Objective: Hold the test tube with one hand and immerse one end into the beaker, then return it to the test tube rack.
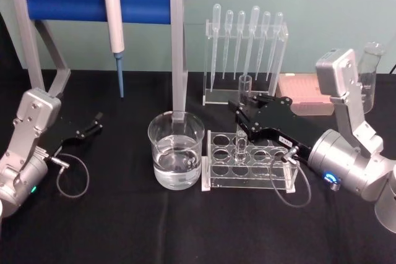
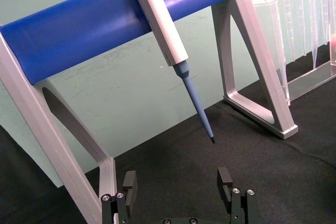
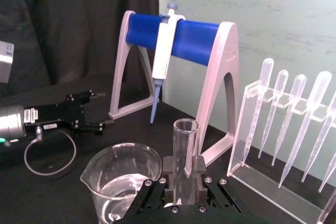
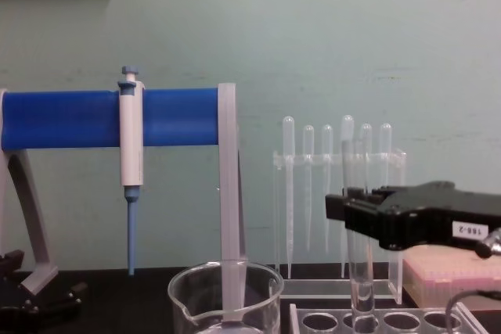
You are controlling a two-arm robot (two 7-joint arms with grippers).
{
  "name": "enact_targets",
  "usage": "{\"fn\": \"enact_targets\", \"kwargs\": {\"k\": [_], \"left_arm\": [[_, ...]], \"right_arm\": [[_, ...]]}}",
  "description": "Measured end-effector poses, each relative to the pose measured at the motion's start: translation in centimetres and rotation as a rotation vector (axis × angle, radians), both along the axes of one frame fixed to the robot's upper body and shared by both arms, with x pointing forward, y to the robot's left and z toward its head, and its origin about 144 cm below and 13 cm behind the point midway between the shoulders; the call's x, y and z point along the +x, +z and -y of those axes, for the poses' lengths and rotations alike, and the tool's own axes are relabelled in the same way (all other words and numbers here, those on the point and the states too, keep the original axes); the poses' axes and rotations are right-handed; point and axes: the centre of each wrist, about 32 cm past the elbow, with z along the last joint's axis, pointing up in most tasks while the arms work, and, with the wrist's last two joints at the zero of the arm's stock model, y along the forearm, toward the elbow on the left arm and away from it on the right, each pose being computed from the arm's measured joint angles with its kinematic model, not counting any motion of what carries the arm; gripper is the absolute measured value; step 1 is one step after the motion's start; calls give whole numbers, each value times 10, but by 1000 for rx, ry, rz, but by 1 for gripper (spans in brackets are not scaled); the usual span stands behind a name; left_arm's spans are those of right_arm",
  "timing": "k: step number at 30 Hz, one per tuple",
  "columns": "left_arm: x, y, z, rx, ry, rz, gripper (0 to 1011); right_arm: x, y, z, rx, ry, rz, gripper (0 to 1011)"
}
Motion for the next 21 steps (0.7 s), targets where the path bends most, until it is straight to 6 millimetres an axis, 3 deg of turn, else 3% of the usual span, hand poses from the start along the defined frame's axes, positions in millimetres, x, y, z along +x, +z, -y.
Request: {"fn": "enact_targets", "kwargs": {"k": [13,21], "left_arm": [[0,0,0,0,0,0,1000],[0,0,0,0,0,0,1000]], "right_arm": [[6,-18,-3,-61,14,-36,225],[11,-18,-6,-126,36,-33,225]]}}
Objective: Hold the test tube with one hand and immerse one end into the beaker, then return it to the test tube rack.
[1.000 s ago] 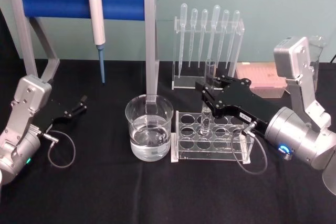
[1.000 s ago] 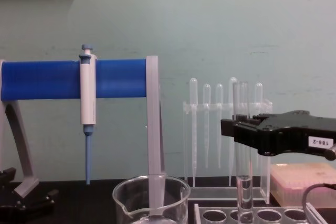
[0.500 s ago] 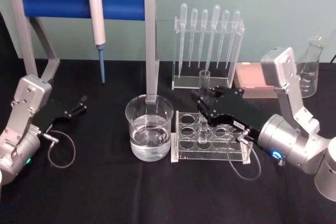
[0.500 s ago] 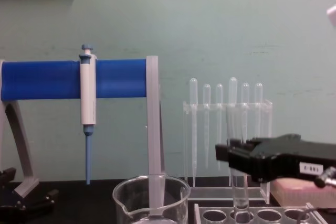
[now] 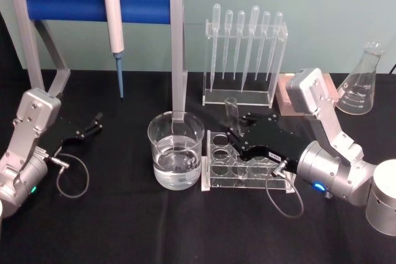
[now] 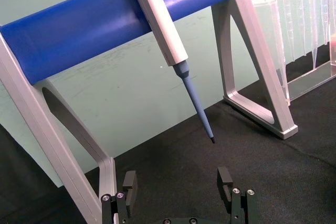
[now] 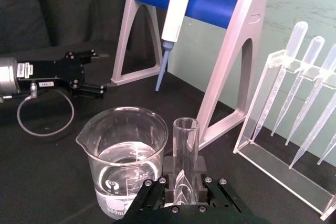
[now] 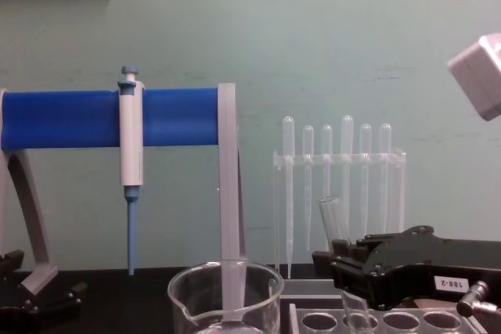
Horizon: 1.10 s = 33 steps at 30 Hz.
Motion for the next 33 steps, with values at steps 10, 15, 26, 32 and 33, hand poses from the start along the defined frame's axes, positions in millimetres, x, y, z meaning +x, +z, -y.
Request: {"fn": "enact_targets", "kwargs": {"k": [10,15,26,32,33], "left_arm": [[0,0,0,0,0,0,1000],[0,0,0,0,0,0,1000],[0,0,0,0,0,0,1000],[0,0,0,0,0,0,1000],[0,0,0,0,0,0,1000]], "right_arm": [[-4,2,0,-23,-2,-2,486],[-15,3,7,-31,-14,-15,629],[-44,10,41,-18,-147,-18,961],[-41,-2,60,20,-308,41,1002],[-40,-8,63,24,-355,66,1002]]}}
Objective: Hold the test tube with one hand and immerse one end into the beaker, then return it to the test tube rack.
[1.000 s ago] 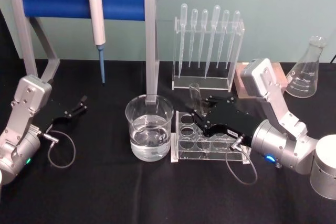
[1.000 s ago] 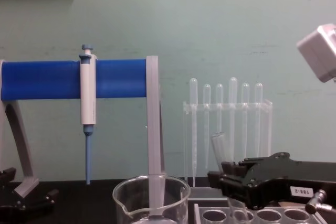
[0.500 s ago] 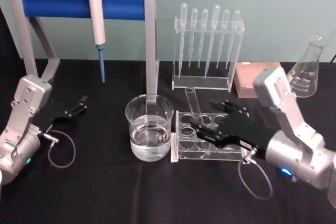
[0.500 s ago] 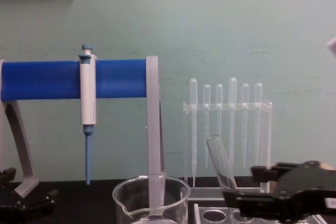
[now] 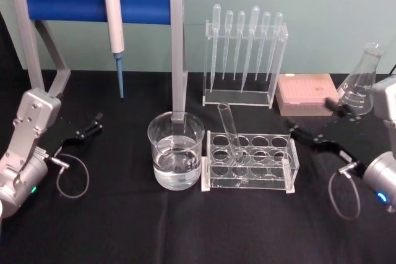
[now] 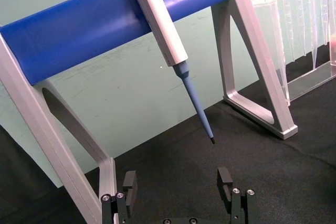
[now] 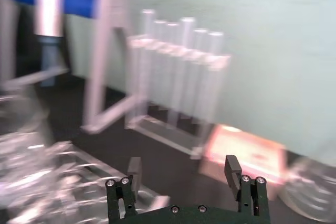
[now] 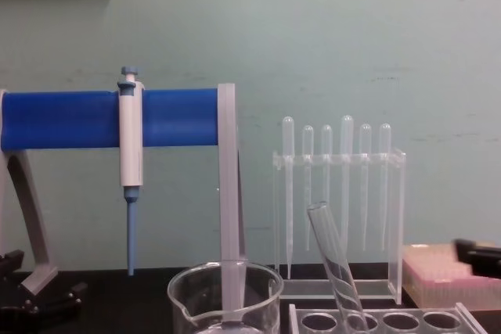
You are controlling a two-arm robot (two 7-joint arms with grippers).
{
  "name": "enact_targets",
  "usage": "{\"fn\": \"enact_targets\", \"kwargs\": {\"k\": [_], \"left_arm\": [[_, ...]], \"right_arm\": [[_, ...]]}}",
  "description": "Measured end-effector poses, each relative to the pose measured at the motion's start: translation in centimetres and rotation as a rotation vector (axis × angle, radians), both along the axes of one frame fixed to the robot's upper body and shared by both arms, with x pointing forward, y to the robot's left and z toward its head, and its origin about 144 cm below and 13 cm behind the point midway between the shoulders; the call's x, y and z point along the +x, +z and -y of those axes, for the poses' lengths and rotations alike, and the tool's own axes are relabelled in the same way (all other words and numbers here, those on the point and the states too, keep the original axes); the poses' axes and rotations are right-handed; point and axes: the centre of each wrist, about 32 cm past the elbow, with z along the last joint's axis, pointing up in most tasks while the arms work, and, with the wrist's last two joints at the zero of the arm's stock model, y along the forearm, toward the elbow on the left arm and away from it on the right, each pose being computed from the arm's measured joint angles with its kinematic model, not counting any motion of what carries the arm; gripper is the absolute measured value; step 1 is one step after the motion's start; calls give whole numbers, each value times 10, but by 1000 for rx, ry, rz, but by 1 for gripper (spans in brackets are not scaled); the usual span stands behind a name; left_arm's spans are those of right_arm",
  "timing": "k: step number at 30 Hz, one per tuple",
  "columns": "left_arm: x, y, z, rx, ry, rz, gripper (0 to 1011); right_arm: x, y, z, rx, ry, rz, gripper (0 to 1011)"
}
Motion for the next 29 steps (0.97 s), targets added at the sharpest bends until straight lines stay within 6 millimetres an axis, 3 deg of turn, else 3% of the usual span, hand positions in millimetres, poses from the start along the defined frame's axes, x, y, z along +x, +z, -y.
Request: {"fn": "enact_targets", "kwargs": {"k": [5,11,29], "left_arm": [[0,0,0,0,0,0,1000],[0,0,0,0,0,0,1000],[0,0,0,0,0,0,1000]], "right_arm": [[5,-30,4,-18,-154,66,1002],[8,-55,1,-15,-195,49,1002],[8,-56,0,-18,-195,45,1002]]}}
